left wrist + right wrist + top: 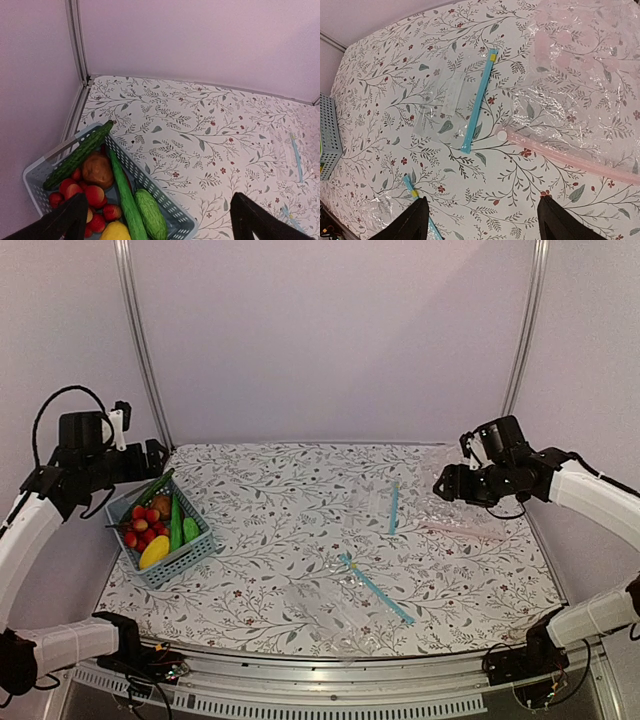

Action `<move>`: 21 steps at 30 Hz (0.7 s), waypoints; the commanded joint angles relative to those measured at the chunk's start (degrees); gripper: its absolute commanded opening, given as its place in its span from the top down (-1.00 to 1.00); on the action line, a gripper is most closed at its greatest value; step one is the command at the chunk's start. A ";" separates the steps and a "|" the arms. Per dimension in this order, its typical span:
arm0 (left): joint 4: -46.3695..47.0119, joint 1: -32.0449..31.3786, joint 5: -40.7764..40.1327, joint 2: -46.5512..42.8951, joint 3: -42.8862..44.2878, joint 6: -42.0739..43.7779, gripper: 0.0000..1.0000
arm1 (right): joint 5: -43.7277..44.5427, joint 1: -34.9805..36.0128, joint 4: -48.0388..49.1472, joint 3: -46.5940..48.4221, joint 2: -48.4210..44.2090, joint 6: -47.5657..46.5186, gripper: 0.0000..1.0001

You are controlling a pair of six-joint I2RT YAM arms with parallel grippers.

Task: Place the food in the zip-top bag and seal the zipper
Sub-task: Pick up the zipper food storage bag from the center of the board.

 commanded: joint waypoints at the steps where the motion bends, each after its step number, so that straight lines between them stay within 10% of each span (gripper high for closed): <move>1: 1.50 -0.46 1.01 0.50 -2.45 2.08 -0.99 | 5.65 3.79 0.21 5.99 9.46 4.14 -0.49; 21: 1.13 -0.57 1.81 -0.93 -3.71 2.71 -0.99 | 8.60 5.92 -0.55 31.08 48.42 5.26 0.01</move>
